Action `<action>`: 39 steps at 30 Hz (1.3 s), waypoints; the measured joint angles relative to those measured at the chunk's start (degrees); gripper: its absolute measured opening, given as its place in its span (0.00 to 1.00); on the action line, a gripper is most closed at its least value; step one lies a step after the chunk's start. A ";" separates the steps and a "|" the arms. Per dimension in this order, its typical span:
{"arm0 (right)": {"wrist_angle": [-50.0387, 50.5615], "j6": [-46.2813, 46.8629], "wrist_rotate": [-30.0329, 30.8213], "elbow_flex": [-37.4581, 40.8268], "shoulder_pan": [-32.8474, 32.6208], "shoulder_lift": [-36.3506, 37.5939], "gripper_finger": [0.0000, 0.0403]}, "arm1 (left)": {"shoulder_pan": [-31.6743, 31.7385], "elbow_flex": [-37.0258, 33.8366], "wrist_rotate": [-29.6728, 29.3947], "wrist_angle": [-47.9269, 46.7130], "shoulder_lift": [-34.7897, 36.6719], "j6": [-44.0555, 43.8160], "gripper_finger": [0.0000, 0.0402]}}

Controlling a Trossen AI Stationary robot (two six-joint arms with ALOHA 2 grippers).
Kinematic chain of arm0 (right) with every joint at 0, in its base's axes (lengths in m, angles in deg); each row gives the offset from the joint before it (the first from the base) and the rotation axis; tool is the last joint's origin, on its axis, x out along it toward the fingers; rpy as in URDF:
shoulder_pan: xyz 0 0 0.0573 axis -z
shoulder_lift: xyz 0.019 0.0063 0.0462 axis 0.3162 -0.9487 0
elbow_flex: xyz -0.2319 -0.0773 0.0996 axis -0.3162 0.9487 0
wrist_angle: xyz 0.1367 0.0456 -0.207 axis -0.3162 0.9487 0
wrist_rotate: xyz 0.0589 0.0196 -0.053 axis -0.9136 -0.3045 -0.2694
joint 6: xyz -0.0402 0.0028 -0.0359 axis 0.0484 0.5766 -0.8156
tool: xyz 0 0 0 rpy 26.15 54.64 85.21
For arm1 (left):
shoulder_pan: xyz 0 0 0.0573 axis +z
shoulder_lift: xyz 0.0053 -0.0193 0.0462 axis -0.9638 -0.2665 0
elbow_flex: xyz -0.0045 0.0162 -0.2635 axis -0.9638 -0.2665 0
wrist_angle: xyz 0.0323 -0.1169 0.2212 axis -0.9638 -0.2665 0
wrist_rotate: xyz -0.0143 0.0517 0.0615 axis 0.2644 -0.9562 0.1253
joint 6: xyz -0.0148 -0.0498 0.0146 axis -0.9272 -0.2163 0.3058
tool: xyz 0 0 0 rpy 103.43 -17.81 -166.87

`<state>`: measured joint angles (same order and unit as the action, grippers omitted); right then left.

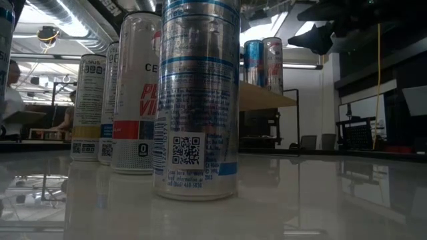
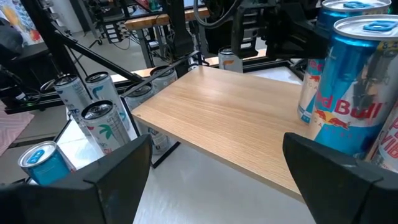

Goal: Place canned beverage on shelf
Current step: Put the blue soda can on the shelf aligned with the other blue soda can

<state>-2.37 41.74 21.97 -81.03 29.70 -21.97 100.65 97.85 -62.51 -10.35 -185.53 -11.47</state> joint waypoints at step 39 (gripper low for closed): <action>0.04 -0.02 0.00 -0.04 0.00 0.00 0.88 | -0.04 0.09 -2.62 -1.18 0.02 -0.06 0.67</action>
<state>-2.34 41.72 21.97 -81.08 29.70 -21.97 100.61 97.94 -65.13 -11.53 -185.50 -11.53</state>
